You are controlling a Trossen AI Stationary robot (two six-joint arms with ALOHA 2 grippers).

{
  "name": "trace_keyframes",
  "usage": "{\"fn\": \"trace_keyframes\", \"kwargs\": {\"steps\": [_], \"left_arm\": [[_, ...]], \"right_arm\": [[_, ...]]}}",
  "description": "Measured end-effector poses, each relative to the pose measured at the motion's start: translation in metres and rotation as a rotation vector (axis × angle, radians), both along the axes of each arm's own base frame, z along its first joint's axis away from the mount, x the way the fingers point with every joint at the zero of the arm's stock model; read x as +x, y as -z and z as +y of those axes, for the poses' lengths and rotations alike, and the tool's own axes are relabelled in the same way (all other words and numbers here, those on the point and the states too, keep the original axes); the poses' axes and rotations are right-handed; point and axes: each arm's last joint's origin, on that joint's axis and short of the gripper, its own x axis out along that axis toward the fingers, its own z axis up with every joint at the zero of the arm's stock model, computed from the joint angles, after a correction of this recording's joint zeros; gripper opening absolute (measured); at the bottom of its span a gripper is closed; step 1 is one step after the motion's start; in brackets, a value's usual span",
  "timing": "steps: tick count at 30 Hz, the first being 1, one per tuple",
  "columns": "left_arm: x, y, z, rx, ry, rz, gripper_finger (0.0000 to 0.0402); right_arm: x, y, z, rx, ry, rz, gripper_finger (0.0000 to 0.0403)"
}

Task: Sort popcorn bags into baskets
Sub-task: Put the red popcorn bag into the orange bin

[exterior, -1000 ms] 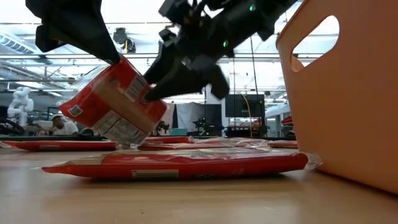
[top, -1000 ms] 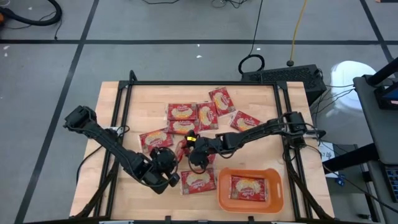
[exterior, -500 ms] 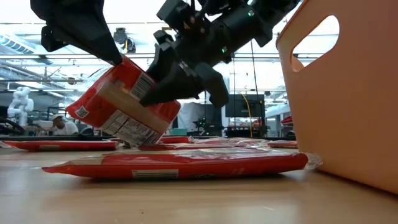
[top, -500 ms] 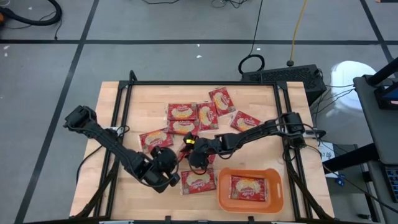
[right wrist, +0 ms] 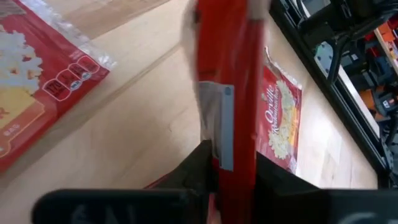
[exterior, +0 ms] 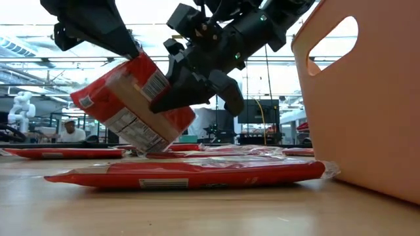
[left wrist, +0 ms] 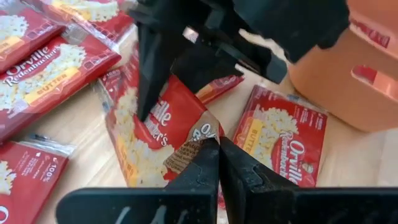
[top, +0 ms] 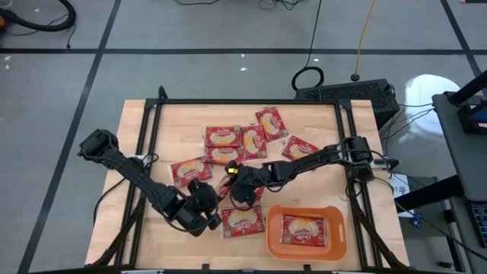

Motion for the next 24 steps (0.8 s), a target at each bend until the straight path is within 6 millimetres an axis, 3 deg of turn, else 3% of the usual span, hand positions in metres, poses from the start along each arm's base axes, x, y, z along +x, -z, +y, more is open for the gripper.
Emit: {"fn": "trace_keyframes", "kwargs": {"steps": [5,10,15,18,24], "left_arm": [[0.004,-0.001,-0.004,0.001,-0.007,-0.062,0.0047],[0.005,-0.003,-0.006,0.000,-0.034,-0.106,0.0152],[-0.001,-0.004,-0.013,-0.004,-0.055,-0.139,0.0244],[-0.007,-0.004,-0.019,0.041,-0.077,-0.173,0.0265],[-0.022,-0.006,-0.032,0.141,-0.097,-0.258,0.0259]], "right_arm": [[-0.002,0.000,0.006,-0.029,-0.013,0.015,0.0021],[-0.013,-0.014,0.015,-0.091,0.062,0.039,0.0019],[-0.031,-0.044,0.023,-0.092,0.136,0.040,0.0019],[-0.046,-0.061,0.028,-0.107,0.200,0.048,0.0019],[-0.086,-0.097,0.040,-0.092,0.334,0.073,0.0018]]}}
